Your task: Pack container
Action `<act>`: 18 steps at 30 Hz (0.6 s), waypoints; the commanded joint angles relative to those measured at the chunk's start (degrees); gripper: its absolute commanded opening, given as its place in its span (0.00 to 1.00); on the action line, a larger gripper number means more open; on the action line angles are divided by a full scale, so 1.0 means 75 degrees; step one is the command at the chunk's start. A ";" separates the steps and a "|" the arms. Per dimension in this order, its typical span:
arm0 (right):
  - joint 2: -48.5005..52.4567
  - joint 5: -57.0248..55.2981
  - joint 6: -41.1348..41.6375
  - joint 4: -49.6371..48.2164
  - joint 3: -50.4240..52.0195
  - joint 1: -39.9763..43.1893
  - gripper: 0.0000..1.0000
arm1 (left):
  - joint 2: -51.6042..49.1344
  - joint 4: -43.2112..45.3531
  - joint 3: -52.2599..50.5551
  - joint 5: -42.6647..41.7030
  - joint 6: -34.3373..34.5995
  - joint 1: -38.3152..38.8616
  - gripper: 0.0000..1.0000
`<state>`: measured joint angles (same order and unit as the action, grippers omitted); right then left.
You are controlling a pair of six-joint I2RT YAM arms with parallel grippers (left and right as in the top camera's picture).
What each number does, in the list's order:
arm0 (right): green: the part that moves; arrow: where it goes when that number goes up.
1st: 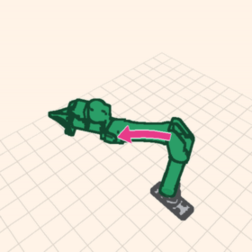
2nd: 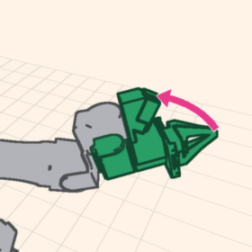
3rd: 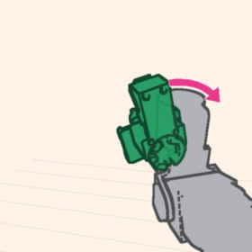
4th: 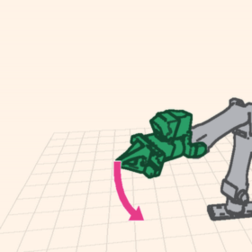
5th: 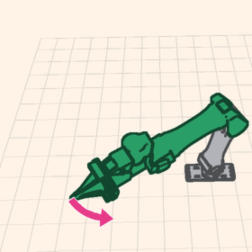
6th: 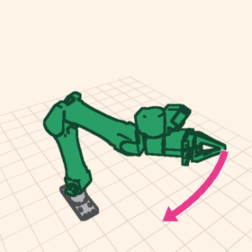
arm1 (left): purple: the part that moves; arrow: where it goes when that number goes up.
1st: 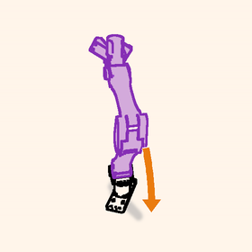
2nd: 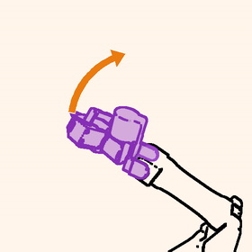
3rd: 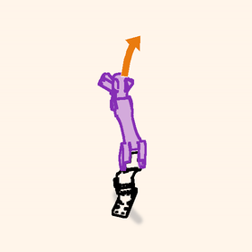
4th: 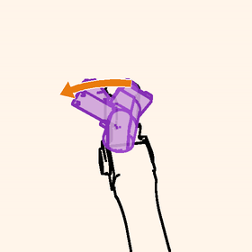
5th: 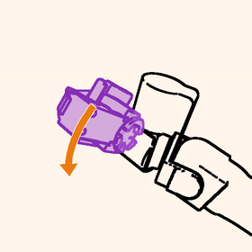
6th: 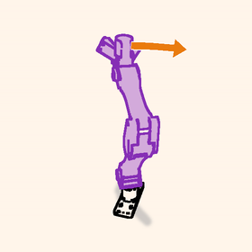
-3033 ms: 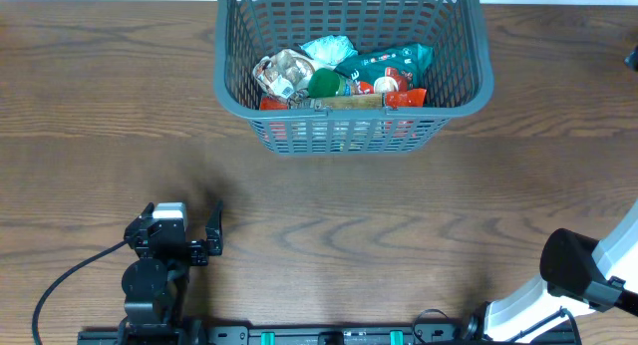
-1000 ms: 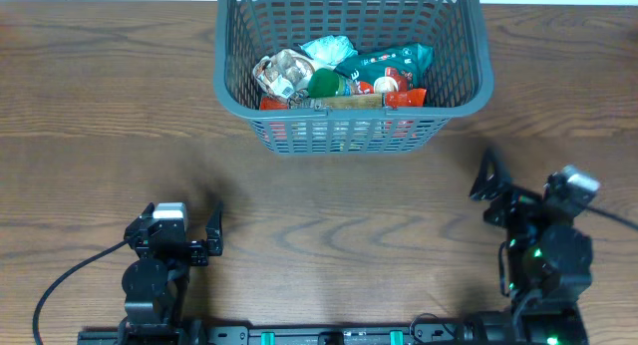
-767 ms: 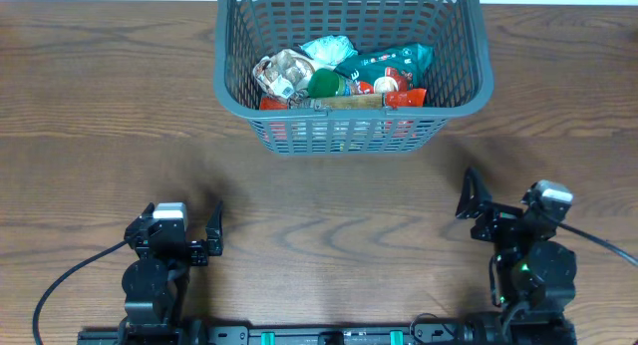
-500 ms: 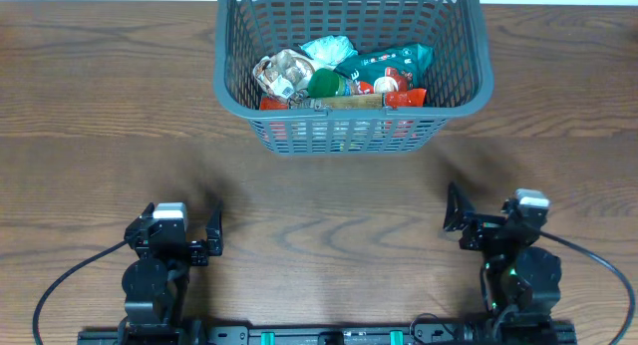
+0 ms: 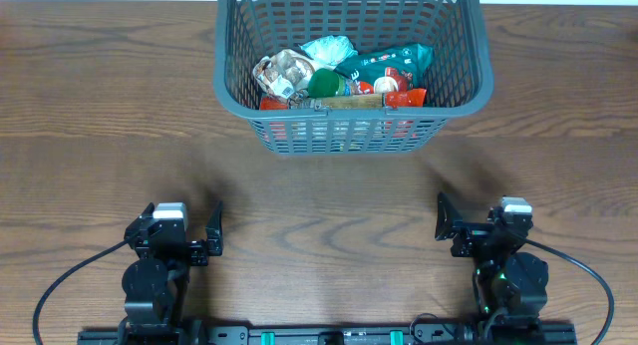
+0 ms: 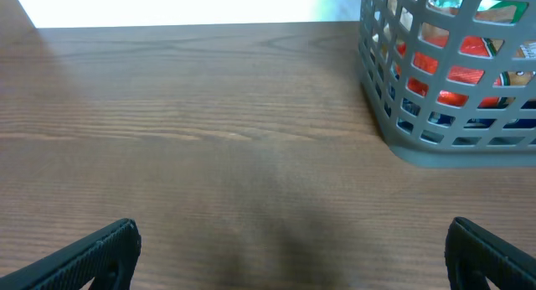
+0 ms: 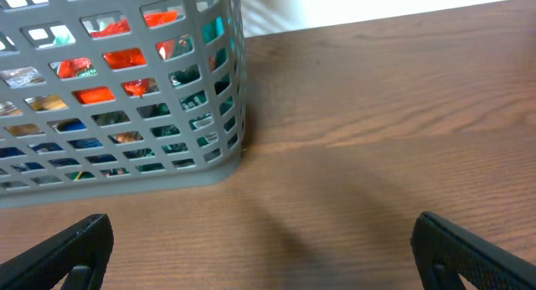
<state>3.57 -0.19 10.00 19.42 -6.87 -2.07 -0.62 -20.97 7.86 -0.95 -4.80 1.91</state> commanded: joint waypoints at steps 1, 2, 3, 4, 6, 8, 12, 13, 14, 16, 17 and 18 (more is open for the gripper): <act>-0.0248 0.0035 -0.0117 -0.0020 0.0137 -0.0050 0.99 | 0.0052 0.0012 -0.0020 -0.0015 -0.0099 -0.0047 0.99; -0.0265 0.0026 -0.0122 -0.0023 0.0137 -0.0050 0.99 | 0.0052 0.0012 -0.0020 -0.0015 -0.0099 -0.0047 0.99; -0.0265 0.0000 -0.0134 -0.0020 0.0137 -0.0050 0.99 | 0.0052 0.0012 -0.0020 -0.0015 -0.0099 -0.0047 0.99; -0.0265 -0.0003 -0.0152 -0.0020 0.0137 -0.0050 0.99 | 0.0052 0.0009 -0.0020 -0.0015 -0.0099 -0.0047 0.99; -0.0277 -0.0006 -0.0283 -0.0020 0.0137 -0.0050 0.99 | 0.0052 0.0012 -0.0020 -0.0015 -0.0099 -0.0047 0.99; -0.0318 -0.0003 -0.0385 -0.0023 0.0137 -0.0050 0.99 | 0.0052 0.0012 -0.0020 -0.0015 -0.0099 -0.0047 0.99; -0.0356 0.0000 -0.0402 -0.0023 0.0137 -0.0050 0.99 | 0.0052 0.0012 -0.0017 -0.0015 -0.0099 -0.0047 0.99; -0.0356 0.0000 -0.0402 -0.0023 0.0137 -0.0050 0.99 | 0.0052 0.0012 -0.0020 -0.0015 -0.0099 -0.0047 0.99; -0.0356 0.0000 -0.0402 -0.0020 0.0137 -0.0050 0.99 | 0.0052 0.0012 -0.0020 -0.0015 -0.0099 -0.0047 0.99; -0.0356 0.0000 -0.0402 -0.0020 0.0137 -0.0050 0.99 | 0.0052 0.0012 -0.0020 -0.0015 -0.0099 -0.0047 0.99; -0.0356 0.0000 -0.0402 -0.0020 0.0137 -0.0050 0.99 | 0.0052 0.0012 -0.0020 -0.0015 -0.0099 -0.0047 0.99; -0.0356 0.0000 -0.0402 -0.0020 0.0137 -0.0050 0.99 | 0.0052 0.0012 -0.0020 -0.0015 -0.0099 -0.0047 0.98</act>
<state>1.43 -0.16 8.03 19.40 -6.35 -2.07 -0.62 -20.97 7.86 -0.95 -4.80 1.91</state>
